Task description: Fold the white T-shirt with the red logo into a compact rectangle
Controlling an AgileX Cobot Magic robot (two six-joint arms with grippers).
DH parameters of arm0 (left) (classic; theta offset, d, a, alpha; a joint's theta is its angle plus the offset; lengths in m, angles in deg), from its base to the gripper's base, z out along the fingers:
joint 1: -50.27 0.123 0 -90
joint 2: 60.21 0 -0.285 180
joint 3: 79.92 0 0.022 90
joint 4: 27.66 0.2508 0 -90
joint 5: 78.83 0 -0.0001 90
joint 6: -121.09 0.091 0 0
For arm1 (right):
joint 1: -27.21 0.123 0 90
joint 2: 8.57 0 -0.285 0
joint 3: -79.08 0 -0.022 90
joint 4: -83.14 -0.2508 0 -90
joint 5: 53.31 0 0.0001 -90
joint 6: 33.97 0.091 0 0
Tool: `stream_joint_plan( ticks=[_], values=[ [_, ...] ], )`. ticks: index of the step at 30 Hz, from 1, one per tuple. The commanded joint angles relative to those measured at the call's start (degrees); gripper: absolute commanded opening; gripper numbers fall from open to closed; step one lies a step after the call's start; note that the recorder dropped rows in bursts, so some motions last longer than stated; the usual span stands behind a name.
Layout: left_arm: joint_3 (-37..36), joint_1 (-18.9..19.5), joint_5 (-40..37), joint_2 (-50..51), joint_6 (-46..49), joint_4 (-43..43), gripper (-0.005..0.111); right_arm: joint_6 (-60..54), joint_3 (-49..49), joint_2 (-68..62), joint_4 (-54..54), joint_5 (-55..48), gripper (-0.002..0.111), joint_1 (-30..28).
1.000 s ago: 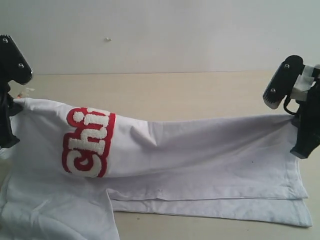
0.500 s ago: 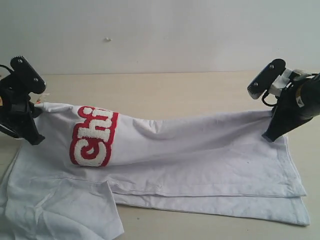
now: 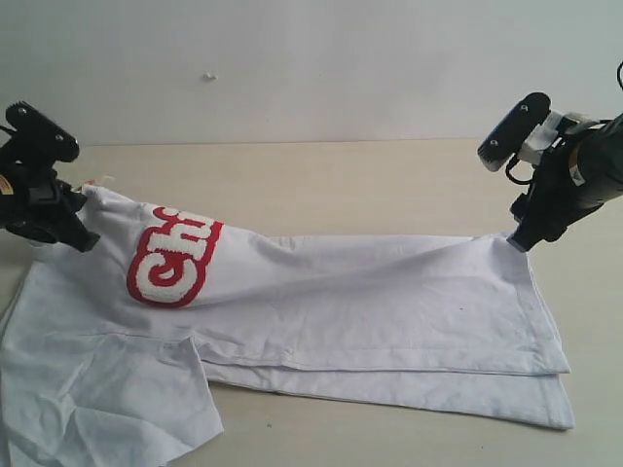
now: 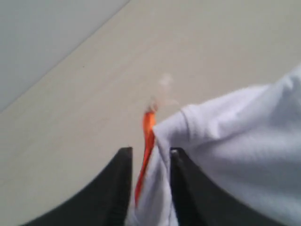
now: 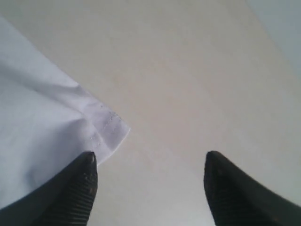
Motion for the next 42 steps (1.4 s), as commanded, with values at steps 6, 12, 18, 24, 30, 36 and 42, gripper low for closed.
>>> stream_joint_plan(
  ticks=[6,12,18,24,30,36,42],
  values=[
    [4.9,1.1,2.4,2.1,-0.9,-3.6,0.078,1.0,0.4,0.0,-12.0,0.3,0.058,-0.2],
    [5.0,2.0,-2.8,-0.6,-4.3,-7.3,0.068,0.0,0.4,0.0,-26.2,0.1,0.031,-0.2],
    [5.0,1.6,-13.9,-3.0,-22.3,-8.1,0.000,-6.5,0.4,-0.2,-38.6,-2.1,0.000,0.8],
    [5.0,-2.9,-21.3,-3.0,-25.7,-8.2,0.001,-20.1,0.4,-1.9,-52.0,-5.1,0.000,3.5],
    [5.0,-11.0,-24.3,-2.8,-26.0,-8.8,0.001,-24.2,0.4,-4.6,-58.3,-8.0,0.000,4.4],
    [5.0,-14.0,-22.0,1.1,-24.1,-8.8,0.001,-24.2,0.4,-6.6,-58.5,-8.6,0.000,4.4],
    [5.0,-12.4,-16.1,7.8,-24.1,-8.2,0.001,-24.2,0.4,-9.5,-56.7,-7.4,0.000,4.4]
  ],
)
